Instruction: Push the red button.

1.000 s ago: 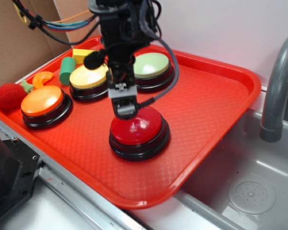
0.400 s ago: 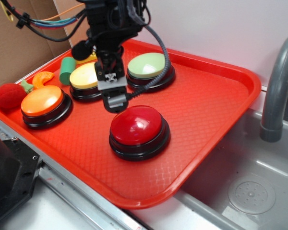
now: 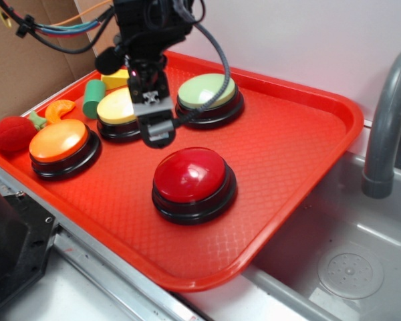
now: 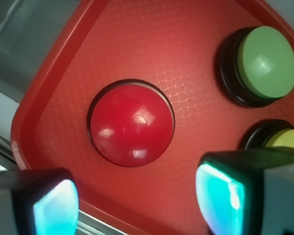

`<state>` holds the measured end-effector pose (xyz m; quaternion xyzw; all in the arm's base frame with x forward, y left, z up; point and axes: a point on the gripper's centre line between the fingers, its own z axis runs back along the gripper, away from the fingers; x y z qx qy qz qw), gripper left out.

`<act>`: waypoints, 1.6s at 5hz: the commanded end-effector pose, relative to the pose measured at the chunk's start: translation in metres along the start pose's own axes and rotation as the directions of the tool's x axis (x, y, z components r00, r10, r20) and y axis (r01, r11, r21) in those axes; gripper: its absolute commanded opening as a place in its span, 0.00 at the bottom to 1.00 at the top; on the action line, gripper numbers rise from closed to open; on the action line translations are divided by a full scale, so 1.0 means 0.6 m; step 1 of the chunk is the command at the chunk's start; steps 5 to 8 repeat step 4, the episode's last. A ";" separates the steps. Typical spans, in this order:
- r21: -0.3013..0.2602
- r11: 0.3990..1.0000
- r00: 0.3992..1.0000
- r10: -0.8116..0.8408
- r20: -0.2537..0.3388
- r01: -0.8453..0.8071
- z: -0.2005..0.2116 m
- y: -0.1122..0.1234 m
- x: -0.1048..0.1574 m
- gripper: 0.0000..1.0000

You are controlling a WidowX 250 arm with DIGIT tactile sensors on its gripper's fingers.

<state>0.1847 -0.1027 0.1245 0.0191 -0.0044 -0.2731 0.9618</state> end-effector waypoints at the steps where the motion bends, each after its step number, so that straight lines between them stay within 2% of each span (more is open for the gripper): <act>1: -0.019 0.999 0.998 0.036 0.059 -0.035 0.031 -0.004 0.015 1.00; 3: -0.034 0.999 0.997 0.044 0.056 -0.042 0.033 0.005 0.030 1.00; 4: -0.060 0.997 0.998 0.046 0.033 -0.044 0.027 0.027 0.035 1.00; 8: -0.060 0.997 0.998 0.046 0.033 -0.044 0.027 0.027 0.035 1.00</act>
